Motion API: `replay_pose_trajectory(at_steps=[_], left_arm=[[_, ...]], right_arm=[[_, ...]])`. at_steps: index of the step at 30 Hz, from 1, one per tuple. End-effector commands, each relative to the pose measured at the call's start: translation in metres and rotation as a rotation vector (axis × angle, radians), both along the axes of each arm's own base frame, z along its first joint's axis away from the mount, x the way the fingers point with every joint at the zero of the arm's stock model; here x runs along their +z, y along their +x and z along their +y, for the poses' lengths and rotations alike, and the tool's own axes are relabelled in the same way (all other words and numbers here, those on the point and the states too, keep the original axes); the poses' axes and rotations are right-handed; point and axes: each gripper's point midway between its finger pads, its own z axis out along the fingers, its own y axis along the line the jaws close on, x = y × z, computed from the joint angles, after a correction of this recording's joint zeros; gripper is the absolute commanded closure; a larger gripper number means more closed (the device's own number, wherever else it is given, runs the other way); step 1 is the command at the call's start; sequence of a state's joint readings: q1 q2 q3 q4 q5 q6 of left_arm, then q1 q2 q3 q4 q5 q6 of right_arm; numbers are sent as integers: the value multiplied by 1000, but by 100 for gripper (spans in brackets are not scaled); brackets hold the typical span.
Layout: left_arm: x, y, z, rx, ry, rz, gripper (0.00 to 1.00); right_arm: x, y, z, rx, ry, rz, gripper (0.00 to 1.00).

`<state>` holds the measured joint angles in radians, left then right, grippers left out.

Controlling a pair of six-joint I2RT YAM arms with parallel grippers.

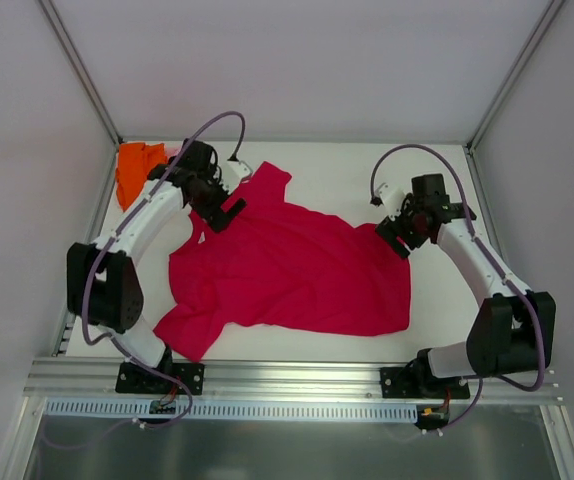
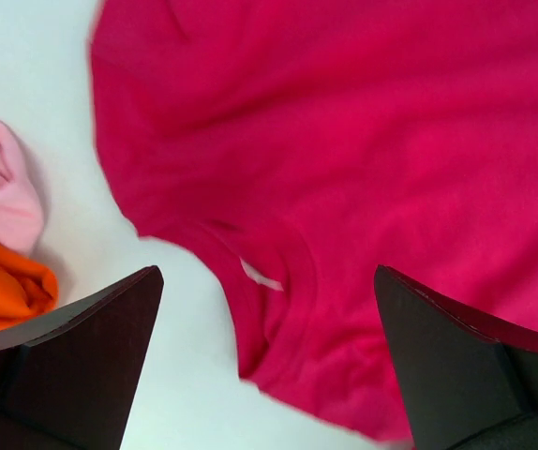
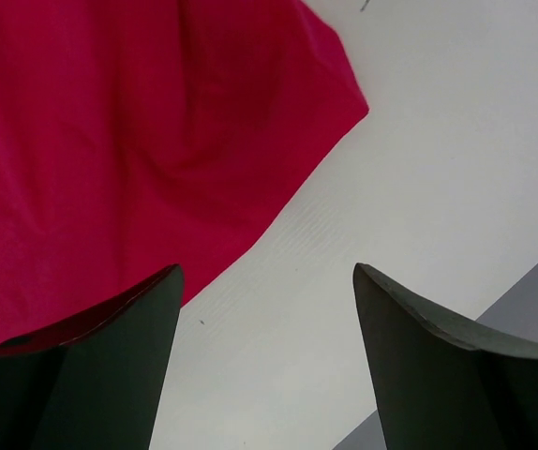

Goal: Fold and stack the t-shirts
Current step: Flatten out the tshirt

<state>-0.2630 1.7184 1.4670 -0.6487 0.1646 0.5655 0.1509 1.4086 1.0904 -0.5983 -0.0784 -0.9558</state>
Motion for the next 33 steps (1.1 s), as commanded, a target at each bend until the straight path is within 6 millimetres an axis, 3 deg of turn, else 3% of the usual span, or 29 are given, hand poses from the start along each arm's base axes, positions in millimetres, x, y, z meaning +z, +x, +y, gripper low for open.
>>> replay_pose_trajectory(at_steps=[1, 5, 6, 9, 12, 15, 17, 18, 20, 21, 23, 26, 27, 28, 29, 30, 32, 33], left_arm=[[38, -40, 6, -161, 41, -93, 1], [41, -68, 20, -199, 82, -135, 1], [49, -61, 18, -194, 68, -197, 1], [51, -66, 16, -194, 48, -213, 1], [43, -58, 16, -160, 55, -159, 1], [39, -38, 15, -118, 56, -189, 1], [44, -13, 13, -37, 40, -230, 1], [42, 9, 7, -21, 37, -209, 1], [26, 14, 2, 30, 54, -72, 1], [19, 41, -6, 52, 62, -36, 1], [0, 54, -6, 99, 103, 51, 1], [-10, 69, -8, 116, 138, 39, 1], [-17, 73, -10, 111, 147, 47, 1], [-20, 75, -11, 112, 152, 47, 3], [-30, 76, -15, 105, 155, 66, 8], [-31, 77, -18, 102, 152, 71, 24], [-40, 75, -25, 94, 159, 91, 66], [-47, 75, -25, 98, 171, 102, 83]], right_arm=[[1, -24, -4, 82, -35, 40, 22], [0, -29, -5, 88, -42, 58, 22], [1, -29, -5, 89, -42, 53, 22], [3, -26, -2, 88, -22, 47, 22], [4, -23, 2, 86, -9, 46, 22], [6, -17, 2, 79, -13, 16, 22], [8, -8, 2, 47, -14, -15, 22], [15, 2, 3, 33, -12, -49, 21], [9, 11, 7, -1, 0, -27, 21], [14, 17, 10, -8, 6, -36, 21], [5, 22, 17, -5, -3, -8, 21], [-7, 28, 17, -9, -76, 12, 22], [-8, 30, 18, -22, -86, 16, 25], [-5, 36, 19, -24, -91, 11, 55], [-14, 35, 20, -40, -91, 55, 70], [-15, 37, 21, -47, -94, 70, 76], [-13, 46, 23, -58, -96, 75, 96], [-19, 49, 25, -62, -103, 92, 99]])
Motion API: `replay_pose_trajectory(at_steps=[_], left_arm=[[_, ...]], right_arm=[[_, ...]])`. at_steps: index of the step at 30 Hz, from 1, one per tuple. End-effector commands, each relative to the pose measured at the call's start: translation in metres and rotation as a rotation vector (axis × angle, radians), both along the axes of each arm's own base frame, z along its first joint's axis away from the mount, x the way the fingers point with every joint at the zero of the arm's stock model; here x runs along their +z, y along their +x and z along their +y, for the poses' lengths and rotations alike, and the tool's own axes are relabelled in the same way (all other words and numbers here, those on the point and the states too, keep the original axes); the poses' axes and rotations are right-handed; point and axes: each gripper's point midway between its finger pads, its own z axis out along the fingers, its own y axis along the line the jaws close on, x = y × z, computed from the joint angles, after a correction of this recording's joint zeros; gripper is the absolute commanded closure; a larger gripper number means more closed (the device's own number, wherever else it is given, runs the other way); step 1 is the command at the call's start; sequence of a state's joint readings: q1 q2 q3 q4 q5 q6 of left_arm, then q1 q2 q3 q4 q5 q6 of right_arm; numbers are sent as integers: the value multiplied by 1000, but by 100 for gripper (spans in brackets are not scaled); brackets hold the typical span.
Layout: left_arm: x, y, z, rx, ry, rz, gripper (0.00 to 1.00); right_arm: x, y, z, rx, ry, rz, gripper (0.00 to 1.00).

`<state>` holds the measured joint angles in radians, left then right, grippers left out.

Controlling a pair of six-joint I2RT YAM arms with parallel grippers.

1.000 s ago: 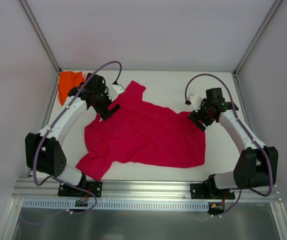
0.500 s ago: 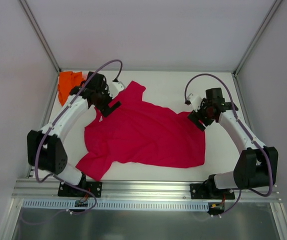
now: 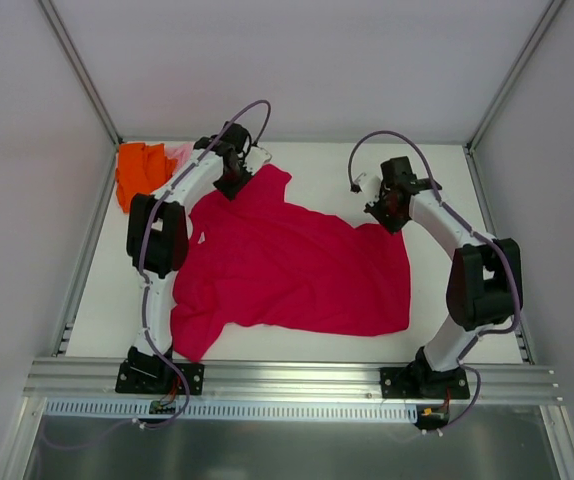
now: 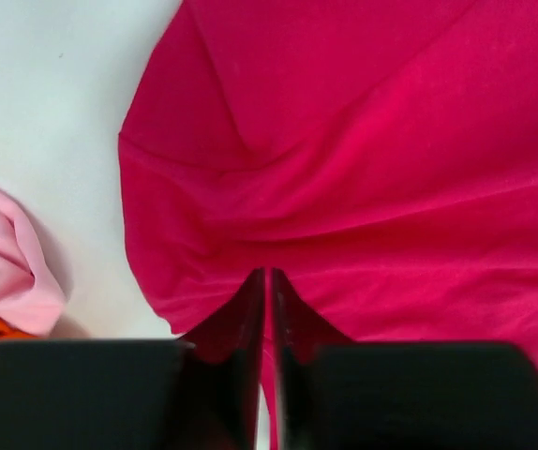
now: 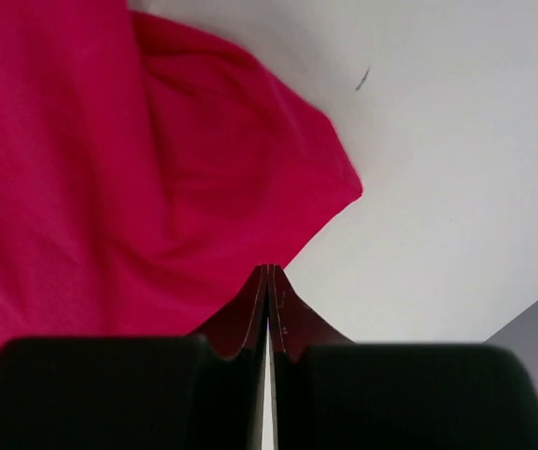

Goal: Fold and stack the t-shirts
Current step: Flatten out the tshirt

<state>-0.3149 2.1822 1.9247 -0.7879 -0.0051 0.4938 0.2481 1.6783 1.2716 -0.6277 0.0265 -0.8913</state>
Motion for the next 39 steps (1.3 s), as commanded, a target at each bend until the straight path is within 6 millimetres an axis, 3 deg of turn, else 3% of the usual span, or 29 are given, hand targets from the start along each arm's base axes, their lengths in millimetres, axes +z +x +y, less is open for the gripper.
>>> replay_pose_trajectory(at_steps=[1, 6, 13, 23, 27, 39], left_arm=[[8, 1, -9, 2, 22, -4, 100], [-5, -3, -21, -22, 8, 21, 100], [-19, -7, -35, -59, 17, 60, 100], [-45, -8, -36, -19, 22, 92, 100], [-43, -12, -34, -25, 15, 95, 100], [-22, -64, -36, -109, -99, 141, 100]], right_arm=[[9, 16, -1, -54, -29, -15, 99], [-5, 27, 5, -68, -32, 19, 99], [-27, 21, 20, -50, 2, 150, 99], [-48, 31, 44, -67, 78, 246, 99], [-50, 26, 43, -65, 73, 273, 99], [-48, -9, 41, -18, 87, 356, 99]])
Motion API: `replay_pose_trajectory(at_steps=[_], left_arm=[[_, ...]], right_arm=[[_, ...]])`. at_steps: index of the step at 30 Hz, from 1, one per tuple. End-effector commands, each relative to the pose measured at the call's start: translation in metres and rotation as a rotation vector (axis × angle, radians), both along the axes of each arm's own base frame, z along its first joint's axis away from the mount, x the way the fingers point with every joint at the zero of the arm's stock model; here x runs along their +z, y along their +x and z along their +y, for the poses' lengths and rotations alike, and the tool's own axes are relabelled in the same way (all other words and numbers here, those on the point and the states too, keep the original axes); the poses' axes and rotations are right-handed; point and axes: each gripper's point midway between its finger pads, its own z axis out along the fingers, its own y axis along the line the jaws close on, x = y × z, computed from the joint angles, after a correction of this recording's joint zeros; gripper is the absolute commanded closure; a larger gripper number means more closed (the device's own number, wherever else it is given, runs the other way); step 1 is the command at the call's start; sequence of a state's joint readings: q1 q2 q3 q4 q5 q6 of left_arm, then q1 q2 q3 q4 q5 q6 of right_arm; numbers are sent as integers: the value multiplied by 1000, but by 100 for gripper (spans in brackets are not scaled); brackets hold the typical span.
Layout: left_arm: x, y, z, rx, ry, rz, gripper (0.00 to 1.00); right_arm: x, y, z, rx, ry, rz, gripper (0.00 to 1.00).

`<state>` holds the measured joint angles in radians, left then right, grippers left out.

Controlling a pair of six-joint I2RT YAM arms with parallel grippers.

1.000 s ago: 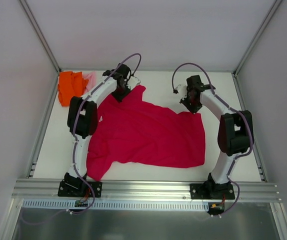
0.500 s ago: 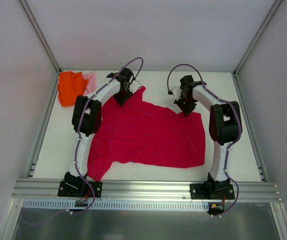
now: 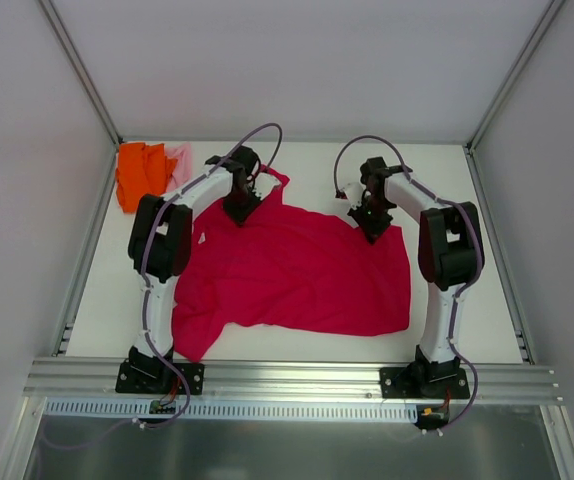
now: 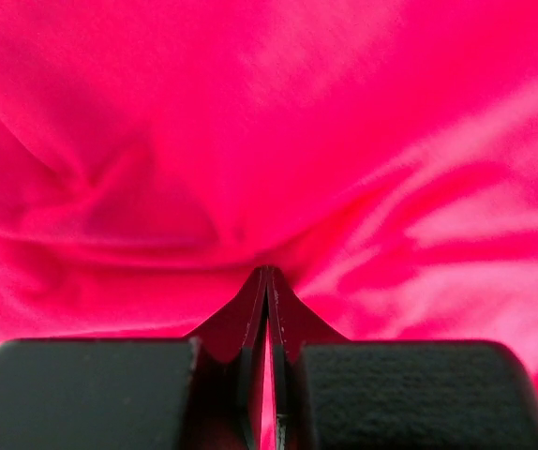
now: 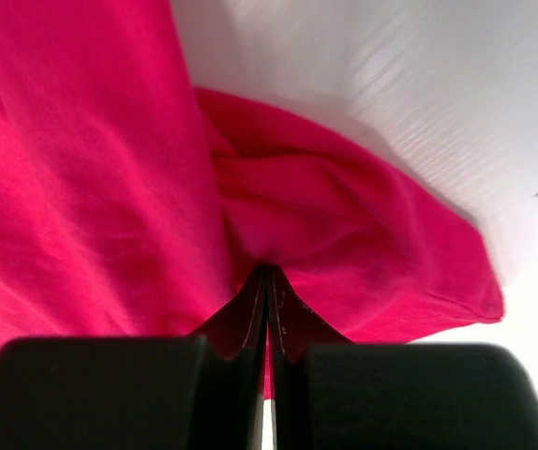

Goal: Fold and stack the t-shirts
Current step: Flatten out the tshirt

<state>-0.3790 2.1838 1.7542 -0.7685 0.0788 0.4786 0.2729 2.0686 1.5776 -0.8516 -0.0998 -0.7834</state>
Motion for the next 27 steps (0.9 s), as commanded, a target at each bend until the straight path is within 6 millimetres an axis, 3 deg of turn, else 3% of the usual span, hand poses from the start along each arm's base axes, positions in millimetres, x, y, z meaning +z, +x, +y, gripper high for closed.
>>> replay_pose_trajectory(at_steps=[1, 4, 10, 19, 27], left_arm=[[30, -13, -8, -26, -85, -28, 100], [24, -17, -6, -25, -82, -36, 100], [7, 0, 5, 26, -12, -25, 100], [0, 16, 7, 49, 18, -35, 100], [-21, 17, 13, 63, 68, 1, 100]], right_arm=[[14, -17, 3, 27, 25, 17, 99], [6, -16, -1, 23, 4, 26, 99], [5, 0, -10, -9, -59, -33, 99], [3, 4, -24, -30, -140, -47, 99], [1, 4, -16, -16, -110, -10, 99]])
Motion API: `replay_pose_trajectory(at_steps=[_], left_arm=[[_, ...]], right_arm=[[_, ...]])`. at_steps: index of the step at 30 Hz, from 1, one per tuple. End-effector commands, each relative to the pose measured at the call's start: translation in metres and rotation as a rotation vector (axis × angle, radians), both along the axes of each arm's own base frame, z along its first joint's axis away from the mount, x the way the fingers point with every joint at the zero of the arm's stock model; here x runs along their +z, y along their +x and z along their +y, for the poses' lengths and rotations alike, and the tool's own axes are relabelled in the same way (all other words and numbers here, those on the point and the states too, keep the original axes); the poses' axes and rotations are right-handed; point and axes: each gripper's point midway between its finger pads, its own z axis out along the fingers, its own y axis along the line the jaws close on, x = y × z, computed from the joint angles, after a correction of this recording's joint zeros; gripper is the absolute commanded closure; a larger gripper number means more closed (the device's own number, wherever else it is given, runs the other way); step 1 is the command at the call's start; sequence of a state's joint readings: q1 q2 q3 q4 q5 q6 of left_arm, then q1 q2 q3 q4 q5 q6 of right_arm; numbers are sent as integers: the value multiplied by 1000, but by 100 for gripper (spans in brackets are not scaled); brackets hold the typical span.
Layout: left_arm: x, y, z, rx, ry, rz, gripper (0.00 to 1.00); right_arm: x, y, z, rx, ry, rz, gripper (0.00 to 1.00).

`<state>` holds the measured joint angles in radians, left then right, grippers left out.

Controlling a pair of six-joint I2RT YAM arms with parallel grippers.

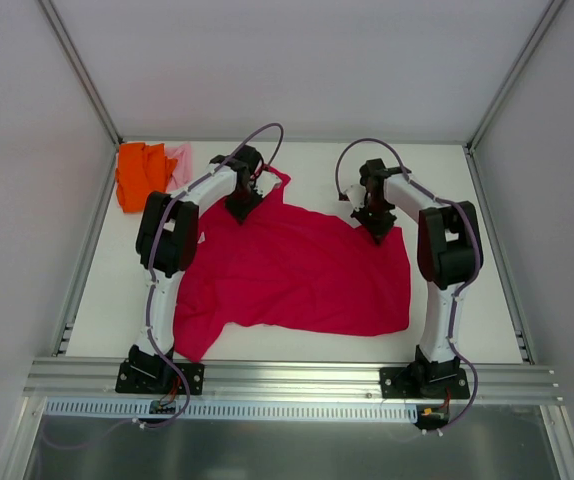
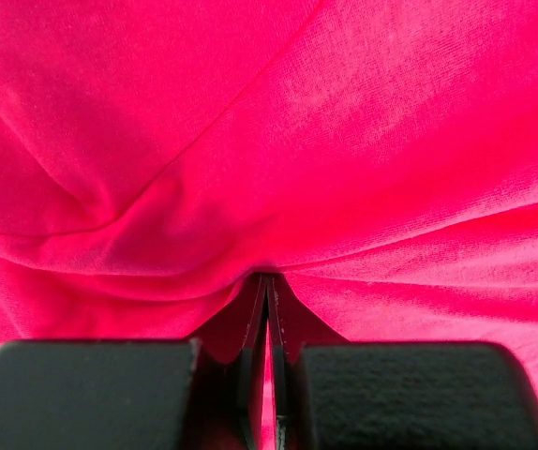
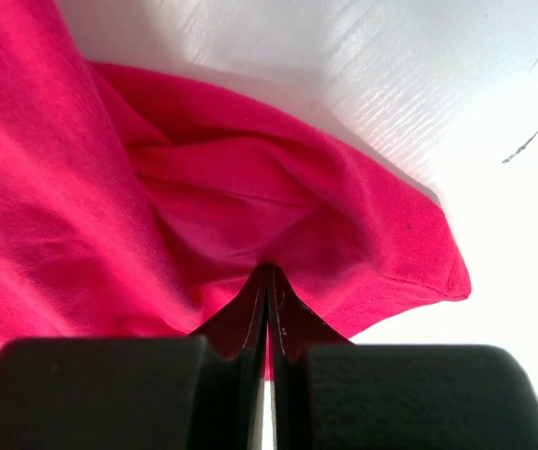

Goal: Fold and stack the t-shirts
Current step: Flatten out the tshirt

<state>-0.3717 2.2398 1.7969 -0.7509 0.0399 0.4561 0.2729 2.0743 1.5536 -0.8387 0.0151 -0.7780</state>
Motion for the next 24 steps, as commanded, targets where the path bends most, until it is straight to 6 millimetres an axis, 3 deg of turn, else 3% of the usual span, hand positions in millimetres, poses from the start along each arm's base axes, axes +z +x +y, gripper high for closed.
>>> replay_pose_trajectory(at_steps=[1, 10, 16, 24], left_arm=[[-10, 2, 9, 24, 39, 18, 100], [-12, 4, 8, 28, 32, 1, 100], [-18, 9, 20, 50, 79, -17, 100], [-20, 19, 24, 97, 100, -29, 100]], right_arm=[[7, 3, 4, 3, 3, 7, 99], [0, 11, -3, -1, -45, -20, 99], [1, 33, -26, -4, -165, -112, 99], [-3, 49, -32, -6, -194, -131, 99]])
